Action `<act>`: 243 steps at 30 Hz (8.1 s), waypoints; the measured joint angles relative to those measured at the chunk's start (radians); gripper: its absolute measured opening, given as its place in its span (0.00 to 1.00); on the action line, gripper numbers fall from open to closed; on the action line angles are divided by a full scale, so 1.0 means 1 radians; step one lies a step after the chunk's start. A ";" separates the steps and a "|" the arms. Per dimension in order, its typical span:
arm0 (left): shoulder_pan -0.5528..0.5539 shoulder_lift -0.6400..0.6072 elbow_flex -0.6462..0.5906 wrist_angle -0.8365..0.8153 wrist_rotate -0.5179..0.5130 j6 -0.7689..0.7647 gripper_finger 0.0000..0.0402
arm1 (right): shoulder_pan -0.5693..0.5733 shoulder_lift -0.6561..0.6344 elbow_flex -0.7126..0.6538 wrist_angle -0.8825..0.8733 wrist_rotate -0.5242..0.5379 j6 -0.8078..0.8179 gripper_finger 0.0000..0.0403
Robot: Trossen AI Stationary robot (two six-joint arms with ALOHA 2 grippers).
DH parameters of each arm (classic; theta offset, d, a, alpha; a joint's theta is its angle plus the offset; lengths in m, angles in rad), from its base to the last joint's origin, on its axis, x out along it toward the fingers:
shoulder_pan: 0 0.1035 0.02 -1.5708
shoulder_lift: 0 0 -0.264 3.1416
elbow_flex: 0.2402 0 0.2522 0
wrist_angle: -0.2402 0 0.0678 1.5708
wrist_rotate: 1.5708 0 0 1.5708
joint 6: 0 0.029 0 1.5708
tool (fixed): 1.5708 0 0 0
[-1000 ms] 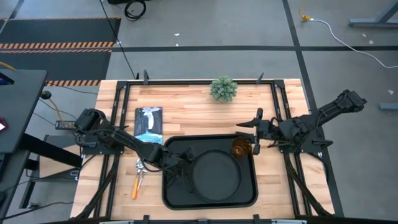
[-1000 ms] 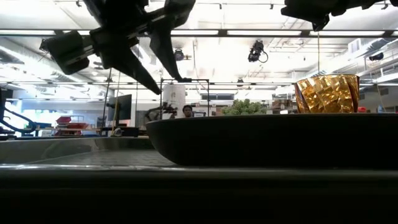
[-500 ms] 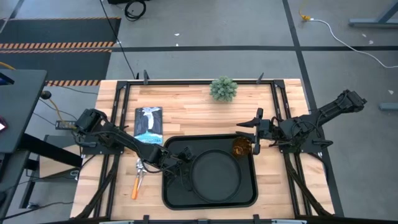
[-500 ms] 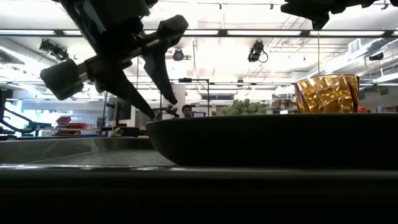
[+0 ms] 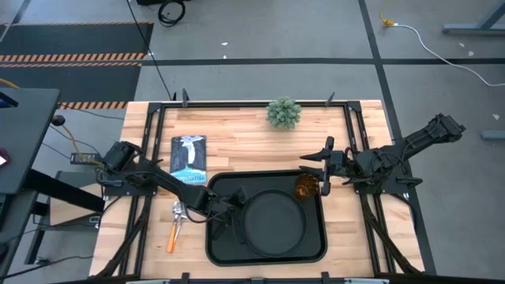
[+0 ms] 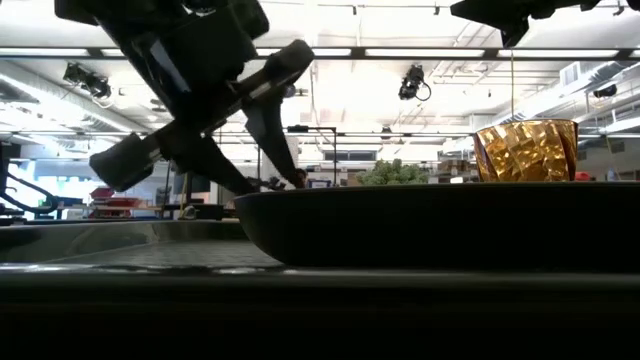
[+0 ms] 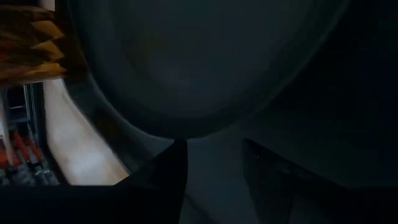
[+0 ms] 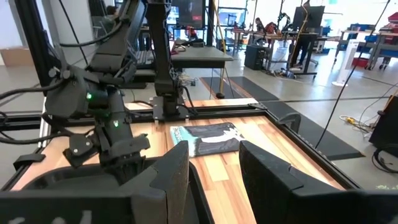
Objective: Pick and place plate/cup/fork/spoon on tray
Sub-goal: Put the black plate on the black tray, then put the orange spoon on the black tray
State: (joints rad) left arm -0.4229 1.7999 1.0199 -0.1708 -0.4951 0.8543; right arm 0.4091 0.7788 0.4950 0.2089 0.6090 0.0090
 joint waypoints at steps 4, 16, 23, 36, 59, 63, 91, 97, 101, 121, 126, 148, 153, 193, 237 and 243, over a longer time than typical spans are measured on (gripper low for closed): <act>0.000 0.005 0.000 0.039 -0.032 0.016 0.39 | 0.000 0.000 0.000 0.001 0.000 -0.001 0.37; 0.000 0.005 0.000 0.128 -0.032 0.021 0.39 | 0.001 0.000 0.000 0.000 -0.008 0.000 0.37; 0.000 0.003 0.000 0.162 -0.017 0.002 0.39 | 0.001 0.000 0.000 0.000 -0.008 -0.001 0.37; 0.000 -0.075 0.000 0.103 -0.044 -0.005 0.39 | 0.001 0.001 0.000 0.008 -0.008 -0.003 0.37; -0.004 -0.233 0.000 -0.016 -0.081 -0.080 0.39 | 0.001 0.006 0.000 0.021 -0.027 -0.012 0.37; -0.012 -0.242 0.001 -0.042 -0.112 -0.088 0.39 | 0.001 0.006 0.000 0.021 -0.027 -0.012 0.37; -0.020 -0.370 0.000 -0.303 -0.082 -0.840 0.30 | 0.001 0.006 0.000 0.044 -0.027 -0.031 0.37; -0.020 -0.370 0.000 -0.310 -0.063 -1.028 0.30 | 0.001 0.006 0.000 0.099 -0.062 -0.036 0.37; -0.020 -0.370 0.000 -0.353 -0.064 -1.175 0.30 | 0.001 0.006 0.000 0.112 -0.062 -0.006 0.37; -0.163 -0.369 0.050 -1.013 -0.006 -2.098 0.25 | 0.000 0.131 0.000 0.293 -0.061 -0.098 0.37; -0.177 -0.369 0.050 -1.103 0.136 -2.265 0.23 | -0.001 0.152 0.007 0.354 -0.061 -0.166 0.37; -0.298 -0.434 0.050 -1.275 0.416 -2.488 0.23 | 0.003 0.151 0.026 0.335 -0.162 -0.145 0.37; -0.311 -0.424 0.040 -1.241 0.375 -2.488 0.23 | 0.003 0.153 0.026 0.333 -0.162 -0.144 0.37; -0.298 -0.326 -0.008 -1.041 0.499 -2.707 0.23 | -0.027 0.151 0.026 0.428 -0.215 -0.192 0.37; -0.423 -0.188 -0.098 -0.786 0.585 -2.833 0.38 | -0.027 0.153 0.025 0.365 -0.265 -0.188 0.37; -0.416 -0.188 -0.098 -0.763 0.569 -2.888 0.38 | -0.027 0.153 0.025 0.365 -0.265 -0.188 0.37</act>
State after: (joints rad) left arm -0.8387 1.6115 0.9222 -0.9336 0.0742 -2.0339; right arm 0.3820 0.9318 0.5201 0.5743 0.3443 -0.1788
